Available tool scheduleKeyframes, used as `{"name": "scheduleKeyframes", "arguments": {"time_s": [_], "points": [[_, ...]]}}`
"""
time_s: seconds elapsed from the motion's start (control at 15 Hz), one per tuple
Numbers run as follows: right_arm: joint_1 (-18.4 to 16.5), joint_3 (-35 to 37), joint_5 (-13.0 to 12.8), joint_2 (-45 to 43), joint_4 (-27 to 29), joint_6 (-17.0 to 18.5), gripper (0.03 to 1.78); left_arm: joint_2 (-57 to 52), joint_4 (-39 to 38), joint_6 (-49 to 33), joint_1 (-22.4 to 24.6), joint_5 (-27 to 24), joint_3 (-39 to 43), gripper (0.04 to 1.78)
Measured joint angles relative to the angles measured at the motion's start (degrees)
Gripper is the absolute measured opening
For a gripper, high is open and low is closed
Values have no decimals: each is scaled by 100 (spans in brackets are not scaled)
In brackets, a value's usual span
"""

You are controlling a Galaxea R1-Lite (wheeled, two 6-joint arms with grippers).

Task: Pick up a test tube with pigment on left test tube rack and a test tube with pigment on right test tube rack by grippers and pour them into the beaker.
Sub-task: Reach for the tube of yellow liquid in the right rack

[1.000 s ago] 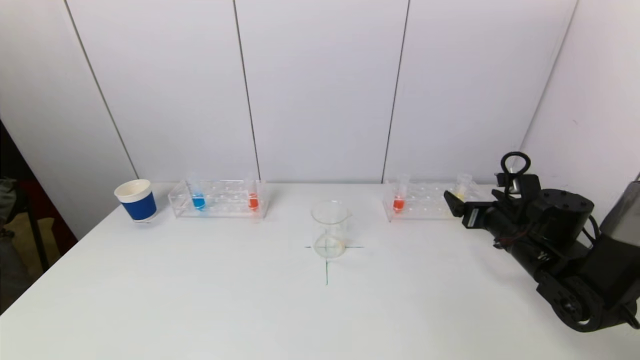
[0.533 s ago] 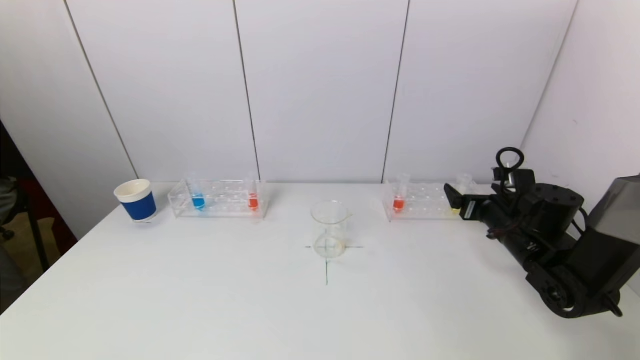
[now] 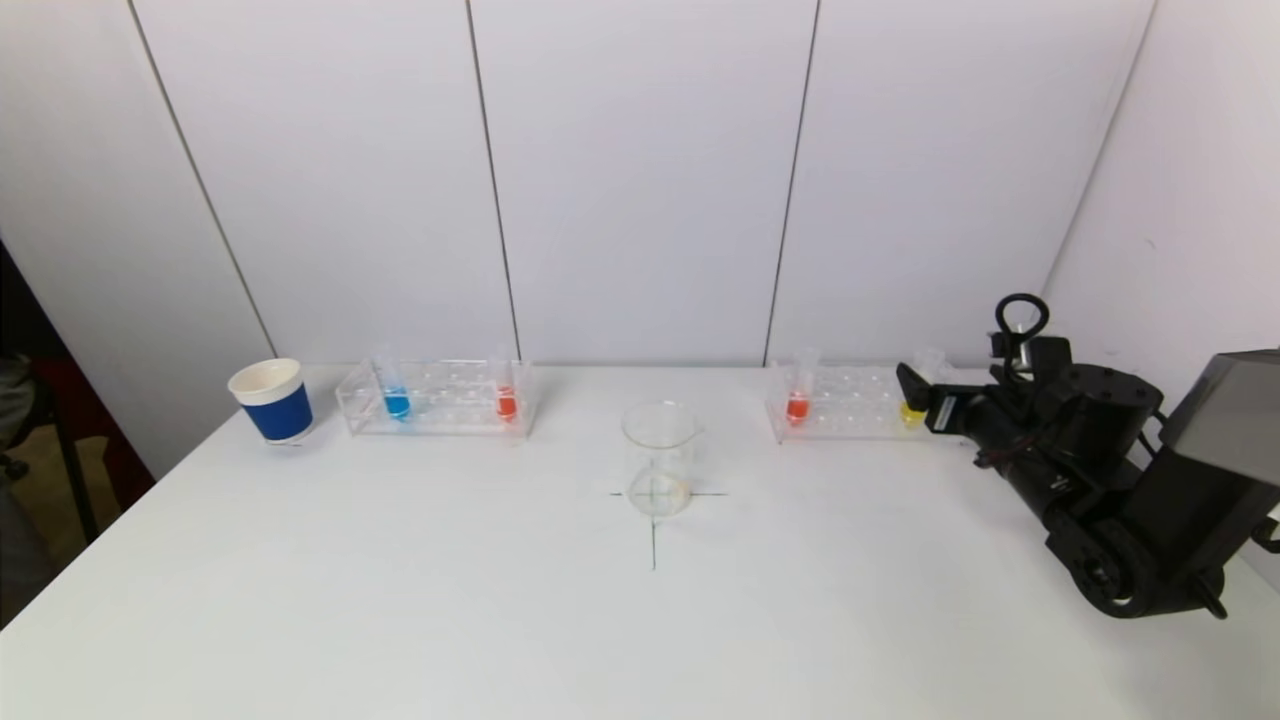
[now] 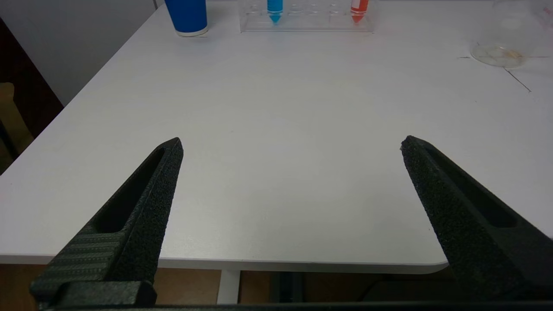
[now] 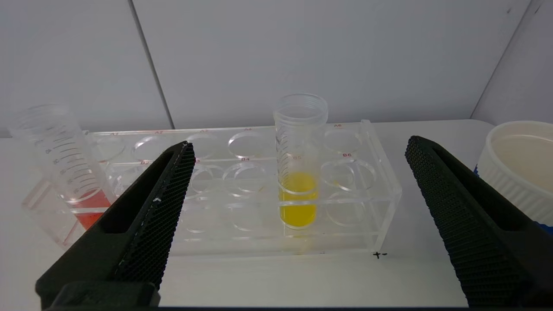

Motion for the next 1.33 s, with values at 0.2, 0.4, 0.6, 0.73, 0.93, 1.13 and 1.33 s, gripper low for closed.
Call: {"name": "scheduleKeyframes", "arguments": {"time_s": [0.2, 0.4, 0.6, 0.73, 0.93, 1.13, 1.33], "points": [[-89, -190, 22, 116, -2, 0, 177, 0, 0, 0, 0, 1, 0, 176], [-113, -391, 28, 218, -2, 0, 177, 0, 2, 0, 0, 1, 0, 176], [-116, -601, 26, 354, -2, 0, 177, 0, 0, 2, 0, 1, 0, 176], [-113, -713, 13, 428, -2, 0, 177, 0, 2, 0, 0, 4, 0, 176], [-108, -840, 0, 535, 0, -7, 177, 0, 2, 0, 0, 1, 0, 176], [-105, -920, 0, 625, -2, -17, 177, 0, 2, 0, -2, 1, 0, 176], [-91, -953, 0, 689, 0, -20, 177, 0, 2, -1, 0, 4, 0, 176]]}}
